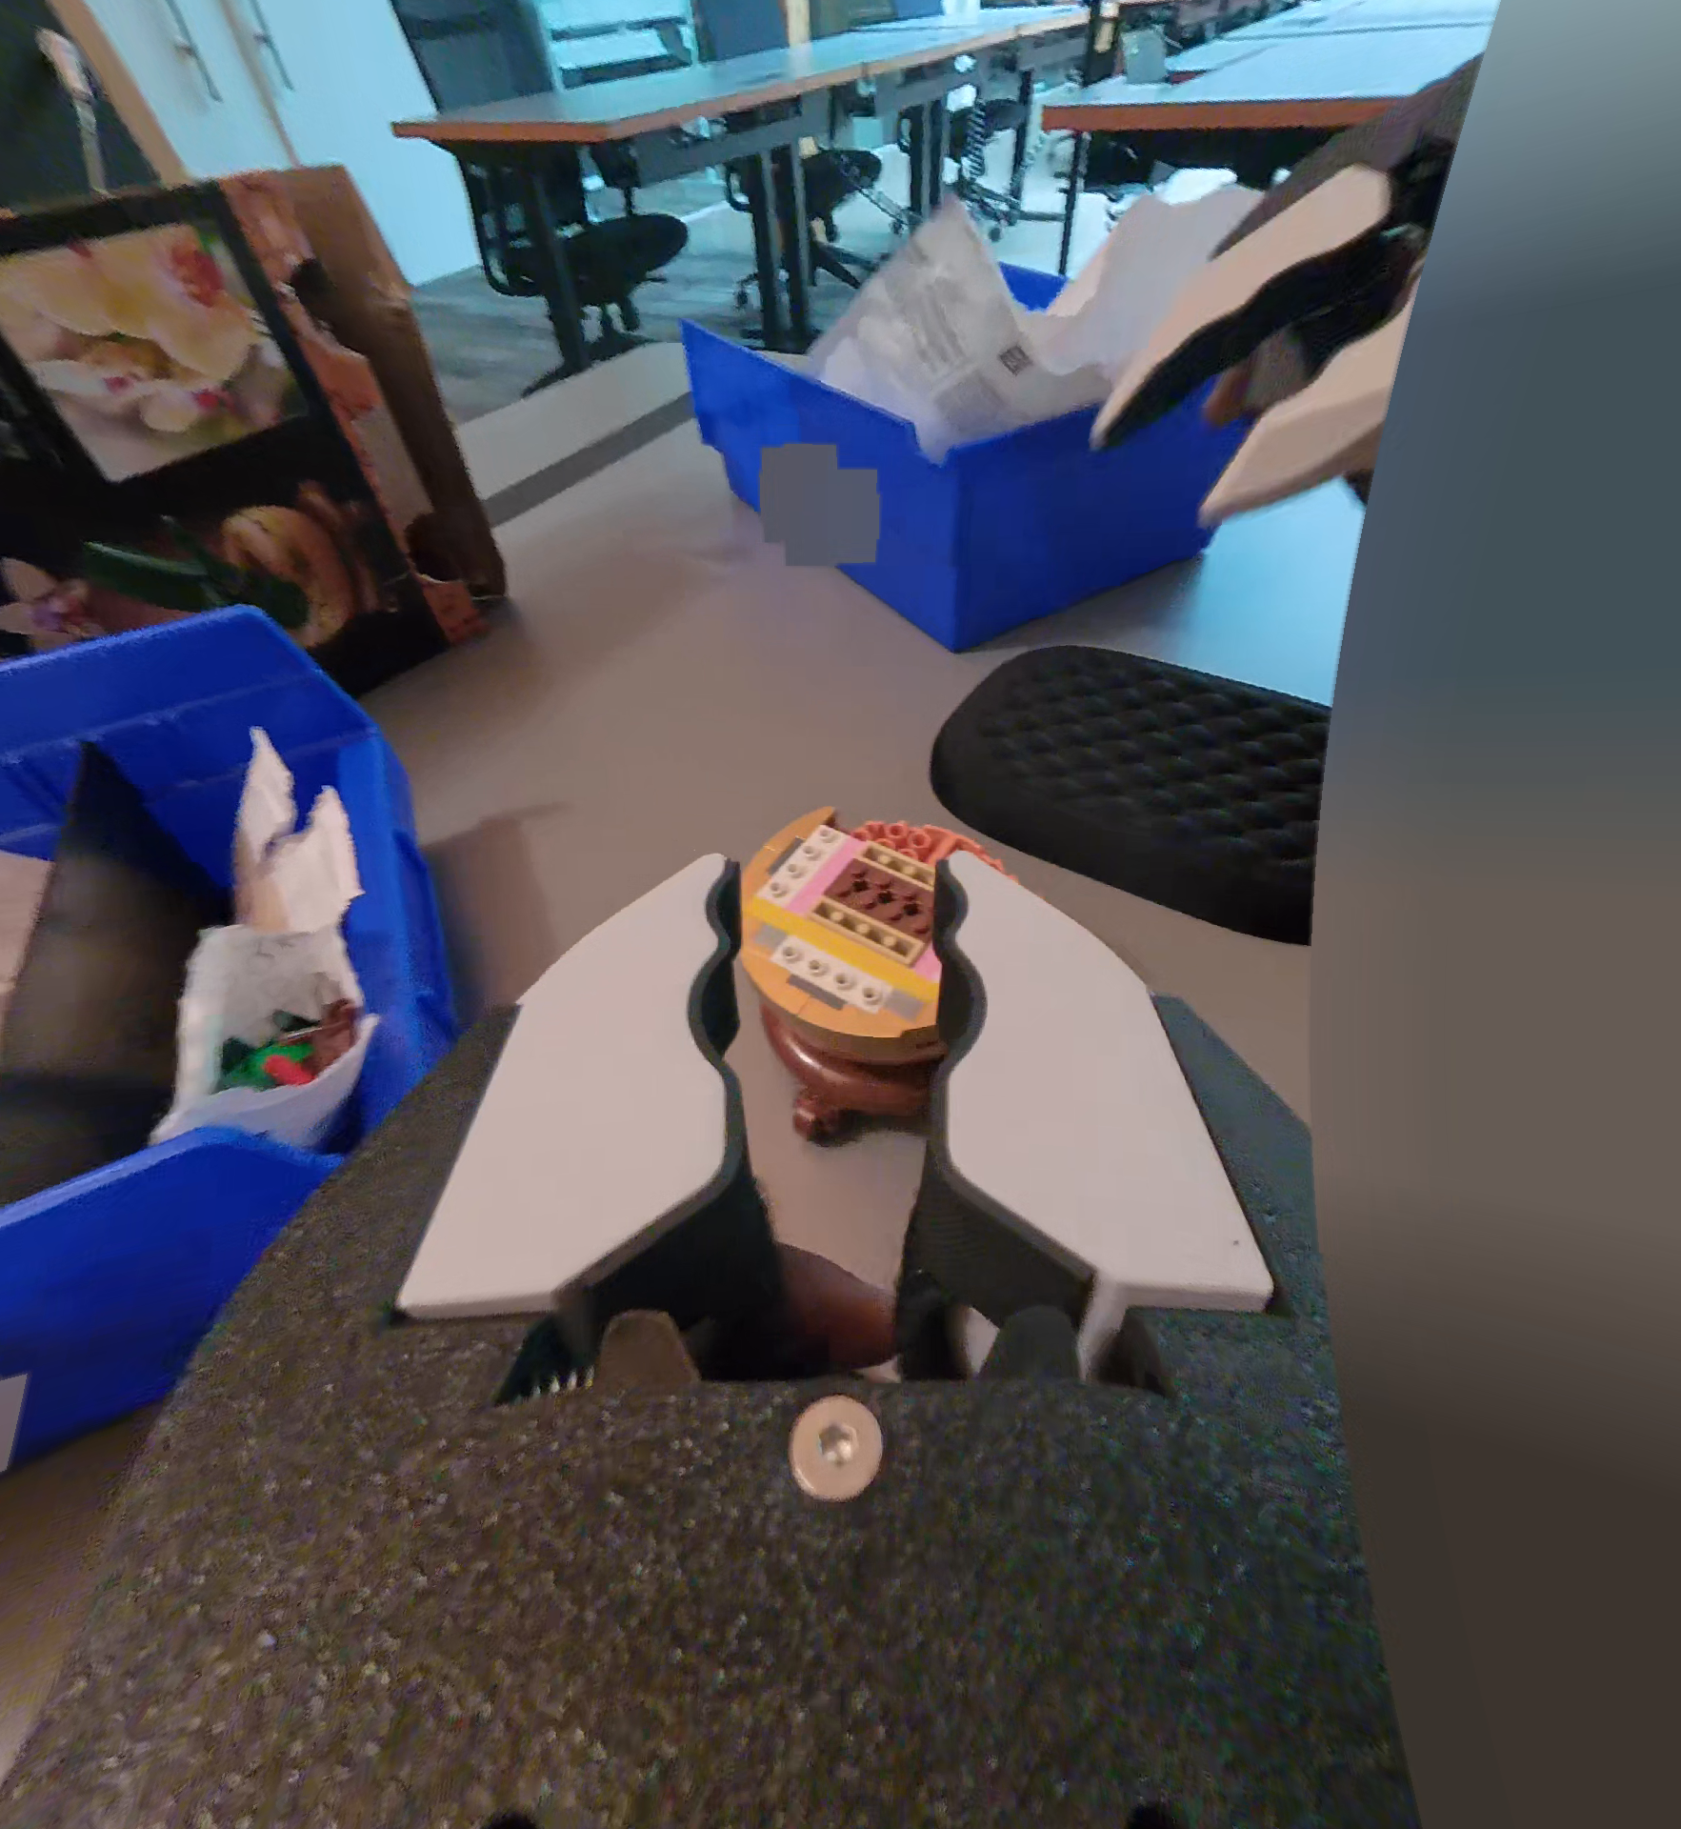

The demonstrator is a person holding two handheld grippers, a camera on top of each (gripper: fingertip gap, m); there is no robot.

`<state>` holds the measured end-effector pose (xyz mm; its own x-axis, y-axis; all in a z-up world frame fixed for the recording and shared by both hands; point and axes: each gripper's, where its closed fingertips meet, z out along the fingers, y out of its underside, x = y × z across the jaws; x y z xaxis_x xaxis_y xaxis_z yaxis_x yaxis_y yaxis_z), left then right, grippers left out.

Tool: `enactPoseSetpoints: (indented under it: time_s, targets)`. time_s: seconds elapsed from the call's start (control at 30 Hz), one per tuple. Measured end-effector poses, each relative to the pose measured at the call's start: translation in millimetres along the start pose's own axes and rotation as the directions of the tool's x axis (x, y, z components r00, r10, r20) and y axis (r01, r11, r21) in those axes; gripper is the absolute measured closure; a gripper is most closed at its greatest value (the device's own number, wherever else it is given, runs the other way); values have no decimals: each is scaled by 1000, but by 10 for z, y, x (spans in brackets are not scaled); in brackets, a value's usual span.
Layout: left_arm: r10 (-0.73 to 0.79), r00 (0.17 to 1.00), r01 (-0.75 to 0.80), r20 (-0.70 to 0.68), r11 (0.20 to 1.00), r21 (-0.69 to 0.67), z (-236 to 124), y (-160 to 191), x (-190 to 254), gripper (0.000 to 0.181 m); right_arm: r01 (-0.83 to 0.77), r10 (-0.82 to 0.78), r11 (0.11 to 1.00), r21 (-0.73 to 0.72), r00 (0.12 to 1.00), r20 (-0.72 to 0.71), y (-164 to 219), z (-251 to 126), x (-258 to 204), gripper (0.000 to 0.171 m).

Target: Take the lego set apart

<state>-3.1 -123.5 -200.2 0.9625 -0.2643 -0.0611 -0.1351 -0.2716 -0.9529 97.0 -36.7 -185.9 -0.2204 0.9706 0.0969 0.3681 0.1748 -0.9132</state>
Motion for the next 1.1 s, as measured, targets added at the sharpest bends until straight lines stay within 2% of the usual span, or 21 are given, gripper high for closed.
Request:
enactPoseSetpoints:
  time_s: [0.13,0.23,0.3,0.4,0.53,0.67,0.77,0.83,0.9,1.0,1.1]
  targets:
    - [15,999,-17,-47,998,-57,135,142,121,141,85,-71,994,-64,979,193,32,576,-428,132]
    - [60,996,-66,-67,993,-98,160,254,167,139,197,-169,977,-78,948,271,52,784,-632,133]
    - [98,994,-102,-52,991,-88,152,265,143,142,287,-262,955,-74,934,242,95,859,-676,138]
    - [82,996,-81,24,996,-38,124,170,-7,158,385,-368,920,-80,914,169,191,883,-674,147]
    - [37,999,-37,-7,999,-35,222,124,-38,164,366,-355,926,-94,927,120,270,909,-686,151]
    - [123,991,-114,50,981,-157,420,311,-114,161,375,-368,919,-123,927,77,329,938,-682,158]
    - [119,991,-106,63,979,-171,442,320,-104,169,359,-354,927,-111,933,66,323,940,-684,160]
    - [116,992,-105,49,976,-193,456,332,-56,181,337,-331,935,-108,941,76,323,938,-696,163]
    - [134,988,-114,74,968,-223,461,333,-61,181,336,-330,936,-106,941,76,321,939,-700,164]
    - [129,984,-99,119,968,-232,487,335,-77,181,426,-427,898,-107,904,19,306,958,-708,164]
    - [115,983,-82,142,972,-221,492,332,-82,181,548,-560,824,-146,826,-59,297,961,-714,164]
